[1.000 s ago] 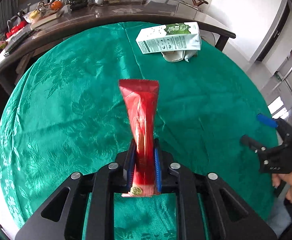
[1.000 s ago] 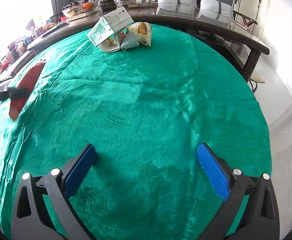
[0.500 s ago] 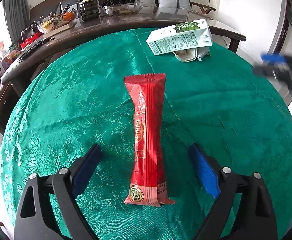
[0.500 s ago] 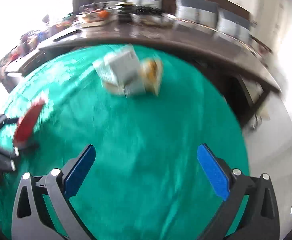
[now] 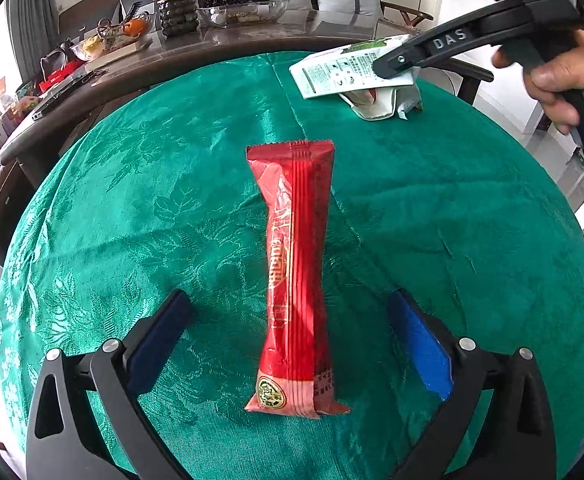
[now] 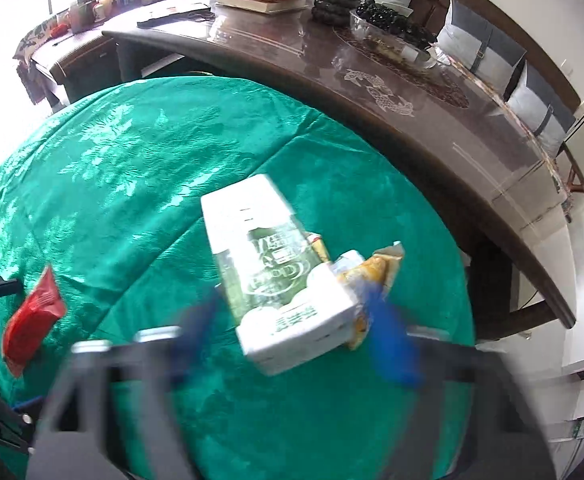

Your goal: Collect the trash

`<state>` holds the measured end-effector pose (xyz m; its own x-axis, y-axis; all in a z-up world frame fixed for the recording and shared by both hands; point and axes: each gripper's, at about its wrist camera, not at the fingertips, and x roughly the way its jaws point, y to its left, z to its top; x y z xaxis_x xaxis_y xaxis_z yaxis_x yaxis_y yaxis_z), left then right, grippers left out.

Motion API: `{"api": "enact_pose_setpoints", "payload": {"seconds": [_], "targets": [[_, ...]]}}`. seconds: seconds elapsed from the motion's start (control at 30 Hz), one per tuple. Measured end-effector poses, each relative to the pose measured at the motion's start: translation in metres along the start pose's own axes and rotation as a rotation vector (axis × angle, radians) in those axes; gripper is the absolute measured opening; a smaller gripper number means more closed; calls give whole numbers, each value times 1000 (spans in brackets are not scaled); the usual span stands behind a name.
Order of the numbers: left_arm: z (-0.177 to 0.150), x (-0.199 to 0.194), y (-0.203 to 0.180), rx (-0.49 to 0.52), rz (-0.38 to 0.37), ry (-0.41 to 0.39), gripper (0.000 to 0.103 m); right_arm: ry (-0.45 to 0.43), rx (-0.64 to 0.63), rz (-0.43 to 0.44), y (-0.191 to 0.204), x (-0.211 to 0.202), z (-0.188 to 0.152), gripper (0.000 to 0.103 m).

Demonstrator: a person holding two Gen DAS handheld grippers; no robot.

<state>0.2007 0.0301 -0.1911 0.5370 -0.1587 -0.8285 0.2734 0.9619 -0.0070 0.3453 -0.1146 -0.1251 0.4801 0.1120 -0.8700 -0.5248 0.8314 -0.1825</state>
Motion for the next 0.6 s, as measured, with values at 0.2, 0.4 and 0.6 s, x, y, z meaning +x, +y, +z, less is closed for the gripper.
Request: {"api": "enact_pose_setpoints", "payload": {"seconds": [0.2,0.4,0.6], "targets": [[0,0,0,2,3,0,98,-168,168,66,-1,-66,-56,47],[1,1,-1,4,15,0,99,-225,447,-51,-12,-100,-177,47],[0,1,-1,4,15,-1,99,-154,519,-58,16,-65,-220,50]]}}
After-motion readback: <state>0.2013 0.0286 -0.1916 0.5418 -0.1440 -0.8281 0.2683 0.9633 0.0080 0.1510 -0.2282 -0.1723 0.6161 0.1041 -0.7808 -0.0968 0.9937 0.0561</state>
